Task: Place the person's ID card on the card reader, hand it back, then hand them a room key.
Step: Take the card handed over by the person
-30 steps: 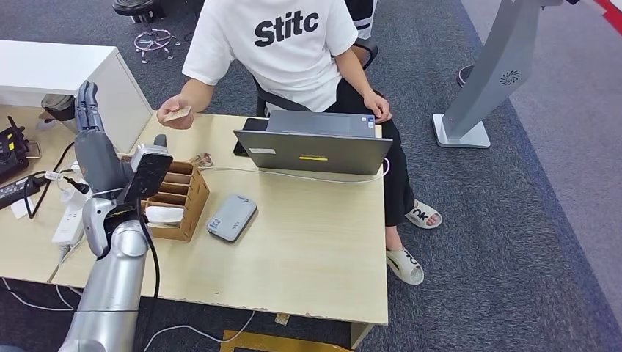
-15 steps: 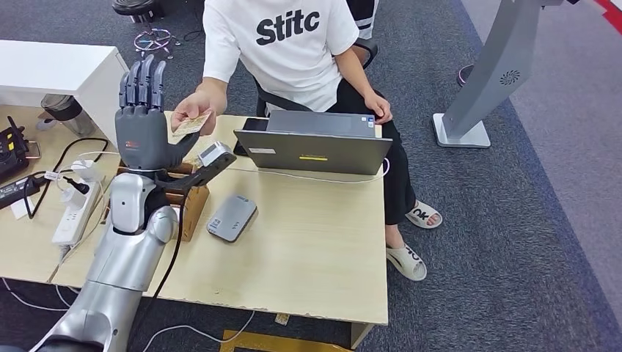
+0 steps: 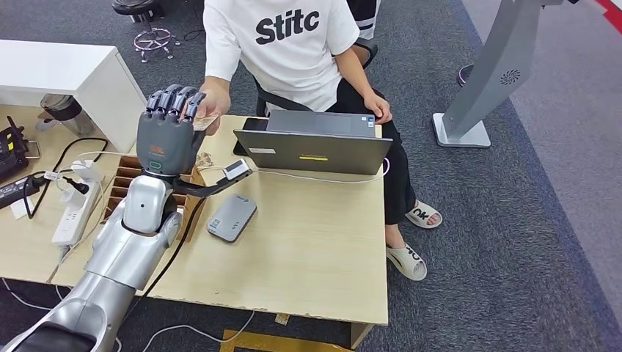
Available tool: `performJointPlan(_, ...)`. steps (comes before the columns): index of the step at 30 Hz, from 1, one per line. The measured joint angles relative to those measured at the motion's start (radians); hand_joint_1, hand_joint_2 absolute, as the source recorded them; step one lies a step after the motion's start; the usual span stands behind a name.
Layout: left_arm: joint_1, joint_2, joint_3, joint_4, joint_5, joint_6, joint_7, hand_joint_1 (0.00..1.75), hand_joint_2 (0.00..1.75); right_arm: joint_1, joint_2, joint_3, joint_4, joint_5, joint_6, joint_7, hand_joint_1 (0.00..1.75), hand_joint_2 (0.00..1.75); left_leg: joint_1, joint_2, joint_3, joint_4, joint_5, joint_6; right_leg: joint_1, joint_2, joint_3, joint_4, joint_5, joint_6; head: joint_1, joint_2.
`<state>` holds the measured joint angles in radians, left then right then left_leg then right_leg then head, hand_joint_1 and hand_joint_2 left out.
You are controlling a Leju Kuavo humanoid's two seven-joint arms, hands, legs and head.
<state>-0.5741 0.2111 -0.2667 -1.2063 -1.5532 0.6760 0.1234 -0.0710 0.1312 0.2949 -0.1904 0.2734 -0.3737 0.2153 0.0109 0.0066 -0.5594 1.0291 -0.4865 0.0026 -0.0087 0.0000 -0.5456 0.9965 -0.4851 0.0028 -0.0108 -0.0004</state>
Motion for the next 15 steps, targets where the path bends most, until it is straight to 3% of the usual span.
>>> performJointPlan(15, -0.007, 0.012, -0.025, 0.027, 0.0, 0.014, -0.011, 1.75, 1.75, -0.001, 0.0, 0.0, 0.0, -0.001, 0.0, -0.007, 0.0, 1.75, 0.0, 0.0, 0.0, 0.0, 0.0, 0.0, 0.0, 0.0, 0.0, 0.0, 0.0, 0.0, 0.0, 0.0)
